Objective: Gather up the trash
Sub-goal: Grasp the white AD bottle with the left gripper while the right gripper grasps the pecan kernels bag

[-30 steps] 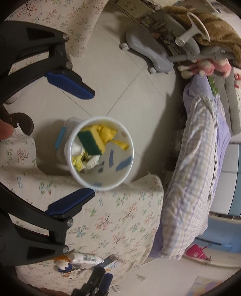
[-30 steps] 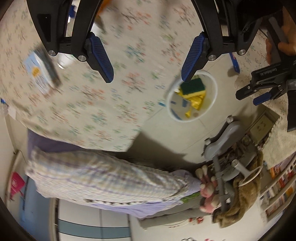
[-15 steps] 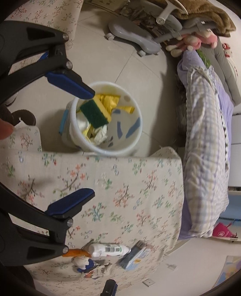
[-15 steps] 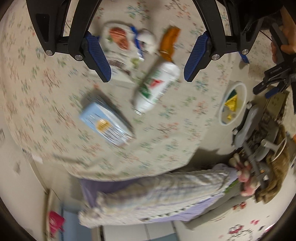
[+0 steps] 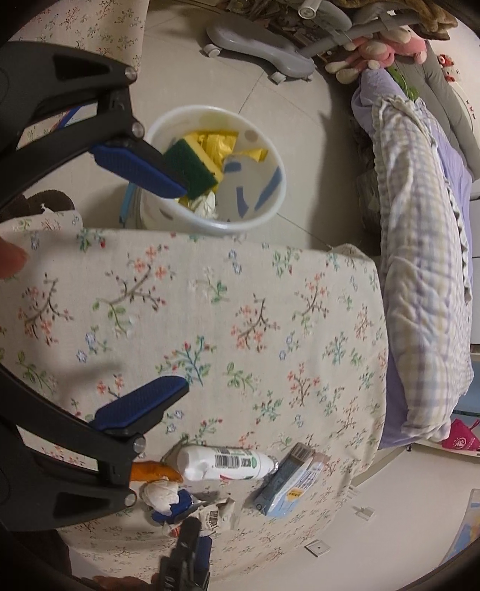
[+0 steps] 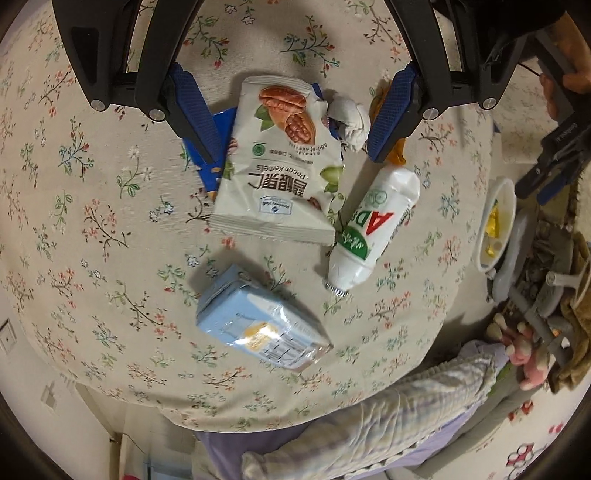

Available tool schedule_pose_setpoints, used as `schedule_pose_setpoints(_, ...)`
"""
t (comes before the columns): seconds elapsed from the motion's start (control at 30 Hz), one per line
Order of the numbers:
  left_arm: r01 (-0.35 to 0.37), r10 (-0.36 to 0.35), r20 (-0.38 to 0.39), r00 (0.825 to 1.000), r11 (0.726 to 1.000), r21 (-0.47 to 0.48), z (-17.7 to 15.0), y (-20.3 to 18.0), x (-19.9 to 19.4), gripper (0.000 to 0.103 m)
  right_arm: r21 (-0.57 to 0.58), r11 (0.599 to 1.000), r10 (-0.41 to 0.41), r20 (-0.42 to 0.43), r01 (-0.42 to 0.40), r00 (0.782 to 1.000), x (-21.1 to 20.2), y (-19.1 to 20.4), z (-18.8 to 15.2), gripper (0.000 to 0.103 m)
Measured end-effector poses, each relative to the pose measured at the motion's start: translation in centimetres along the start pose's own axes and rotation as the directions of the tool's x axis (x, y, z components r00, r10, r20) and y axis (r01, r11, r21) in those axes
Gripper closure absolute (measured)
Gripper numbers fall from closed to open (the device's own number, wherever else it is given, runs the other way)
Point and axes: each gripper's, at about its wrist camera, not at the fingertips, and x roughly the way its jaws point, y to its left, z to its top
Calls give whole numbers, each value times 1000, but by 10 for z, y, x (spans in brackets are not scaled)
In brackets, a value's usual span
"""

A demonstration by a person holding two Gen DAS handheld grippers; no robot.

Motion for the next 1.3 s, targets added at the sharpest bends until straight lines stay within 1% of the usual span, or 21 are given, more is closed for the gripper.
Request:
schedule_pose_setpoints(0.1, 3, -3, -7, 1000, 1000, 11, 1, -9, 4, 6, -33, 998, -62, -13, 62, 998, 8, 8, -2, 21)
schedule_pose_setpoints(0.2, 8, -8, -15, 1000, 1000, 20, 3, -18, 8, 7, -66, 992, -112, 0, 112, 994, 10, 11, -3, 21)
schedule_pose_setpoints(0.27, 23, -23, -24, 999, 1000, 19, 4, -23, 11, 7, -72, 990, -119, 4, 119, 993, 9, 11, -2, 27)
schedule_pose_setpoints(0.3, 31, -31, -27, 999, 999, 19, 5, -25, 11, 7, -76, 989, -123, 6, 123, 992, 8, 11, -2, 33)
schedule_pose_setpoints(0.4, 51, -50, -35, 998, 998, 26, 9, -35, 15, 7, -77, 990, -116, 11, 117, 993, 6, 9, -2, 40)
schedule_pose_setpoints(0.47, 65, -63, -41, 997, 997, 33, 11, -43, 18, 7, -75, 991, -108, 12, 109, 994, 4, 6, -4, 42)
schedule_pose_setpoints(0.57, 94, -92, -60, 994, 995, 30, 15, -54, 24, 7, -53, 994, -96, 20, 97, 995, -2, 0, -3, 42)
schedule_pose_setpoints(0.67, 129, -127, -89, 988, 991, 21, 19, -68, 32, 7, -20, 996, -82, 44, 83, 996, -13, -12, -3, 42)
schedule_pose_setpoints(0.77, 149, -145, -104, 984, 988, 29, 21, -84, 38, 7, 17, 997, -76, 68, 75, 995, -24, -27, -3, 42)
schedule_pose_setpoints(0.97, 178, -169, -125, 978, 982, 68, 22, -113, 48, 7, 79, 994, -82, 94, 74, 992, -41, -55, -7, 42)
schedule_pose_setpoints(1.07, 206, -194, -147, 970, 976, 72, 22, -121, 52, 7, 95, 992, -92, 97, 82, 991, -45, -65, -9, 42)
schedule_pose_setpoints(1.17, 250, -237, -162, 958, 966, 65, 24, -129, 56, 13, 101, 991, -98, 95, 88, 991, -46, -70, -11, 42)
schedule_pose_setpoints(1.3, 277, -262, -168, 950, 958, 71, 24, -136, 57, 29, 100, 990, -105, 103, 95, 989, -47, -70, -9, 42)
